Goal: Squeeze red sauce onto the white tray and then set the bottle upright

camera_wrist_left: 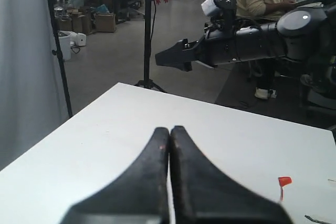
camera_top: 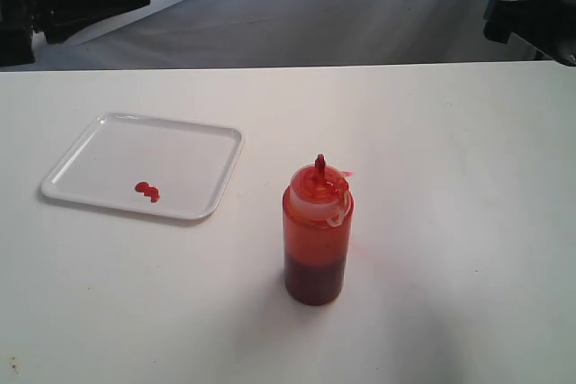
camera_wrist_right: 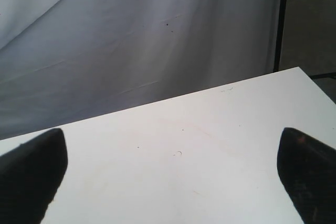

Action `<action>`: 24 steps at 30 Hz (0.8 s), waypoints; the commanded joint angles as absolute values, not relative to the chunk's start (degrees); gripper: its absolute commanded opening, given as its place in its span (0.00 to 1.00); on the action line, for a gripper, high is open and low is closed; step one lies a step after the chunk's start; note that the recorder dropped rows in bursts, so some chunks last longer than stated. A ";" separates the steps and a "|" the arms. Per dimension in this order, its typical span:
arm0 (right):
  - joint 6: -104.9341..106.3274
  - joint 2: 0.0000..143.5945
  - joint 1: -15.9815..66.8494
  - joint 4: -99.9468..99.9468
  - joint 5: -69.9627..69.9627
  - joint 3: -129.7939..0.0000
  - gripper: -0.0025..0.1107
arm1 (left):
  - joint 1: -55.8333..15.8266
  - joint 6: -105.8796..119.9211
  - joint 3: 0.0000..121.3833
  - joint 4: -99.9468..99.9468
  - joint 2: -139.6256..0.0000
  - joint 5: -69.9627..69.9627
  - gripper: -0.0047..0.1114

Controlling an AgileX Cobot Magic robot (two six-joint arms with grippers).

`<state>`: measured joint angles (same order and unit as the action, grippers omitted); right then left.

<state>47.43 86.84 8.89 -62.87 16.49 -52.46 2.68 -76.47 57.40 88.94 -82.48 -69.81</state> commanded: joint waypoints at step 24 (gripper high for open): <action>47.47 86.32 8.57 -63.02 16.94 -52.74 0.95 | -9.60 -98.12 42.81 90.92 -51.09 -38.16 0.04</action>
<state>47.43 86.84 8.89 -62.87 16.60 -52.46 -9.16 -96.37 47.03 91.48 -57.57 -46.06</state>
